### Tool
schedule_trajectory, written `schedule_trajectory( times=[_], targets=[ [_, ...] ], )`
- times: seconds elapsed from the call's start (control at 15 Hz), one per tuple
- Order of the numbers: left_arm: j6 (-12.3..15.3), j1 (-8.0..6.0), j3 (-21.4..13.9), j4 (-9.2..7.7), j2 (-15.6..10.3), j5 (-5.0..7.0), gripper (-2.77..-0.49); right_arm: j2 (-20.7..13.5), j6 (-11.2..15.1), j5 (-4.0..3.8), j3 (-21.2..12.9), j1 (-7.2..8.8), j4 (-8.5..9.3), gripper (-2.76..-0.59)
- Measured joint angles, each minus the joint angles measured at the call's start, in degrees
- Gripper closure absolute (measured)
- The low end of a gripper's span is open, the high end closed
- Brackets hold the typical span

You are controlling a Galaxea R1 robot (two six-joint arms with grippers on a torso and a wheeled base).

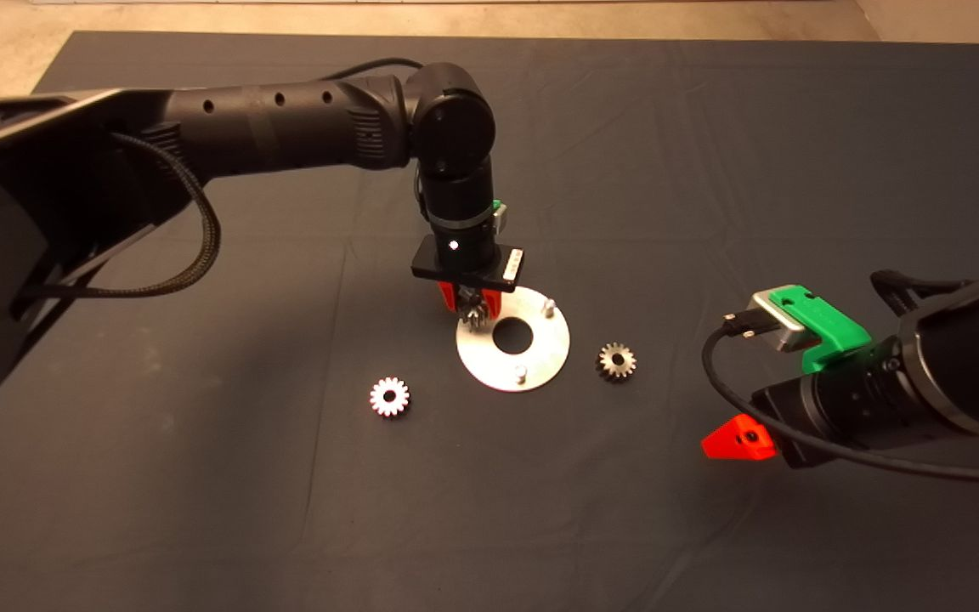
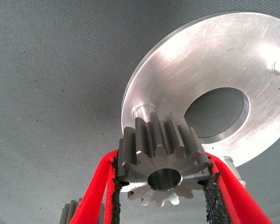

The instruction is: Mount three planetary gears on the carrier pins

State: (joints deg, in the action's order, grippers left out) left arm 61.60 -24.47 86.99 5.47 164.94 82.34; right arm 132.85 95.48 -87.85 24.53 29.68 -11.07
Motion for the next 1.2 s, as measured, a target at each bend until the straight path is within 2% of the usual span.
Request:
schedule_trajectory(
  times=[0.2, 0.47, 1.2],
  targets=[
    [-0.07, 0.00, 0.00, 0.09, 0.00, 0.02, -0.93, 0.00, 0.00, 0.00, 0.00, 0.00, 0.00, -2.75],
    [-2.10, 0.00, 0.09, 0.09, -0.02, 0.02, -0.93, 0.00, 0.00, 0.00, 0.00, 0.02, 0.00, -2.75],
    [-2.62, 0.00, 1.18, 0.30, -0.35, -0.28, -0.93, 0.00, 0.00, 0.00, 0.02, 0.00, -0.01, -2.75]
  ],
)
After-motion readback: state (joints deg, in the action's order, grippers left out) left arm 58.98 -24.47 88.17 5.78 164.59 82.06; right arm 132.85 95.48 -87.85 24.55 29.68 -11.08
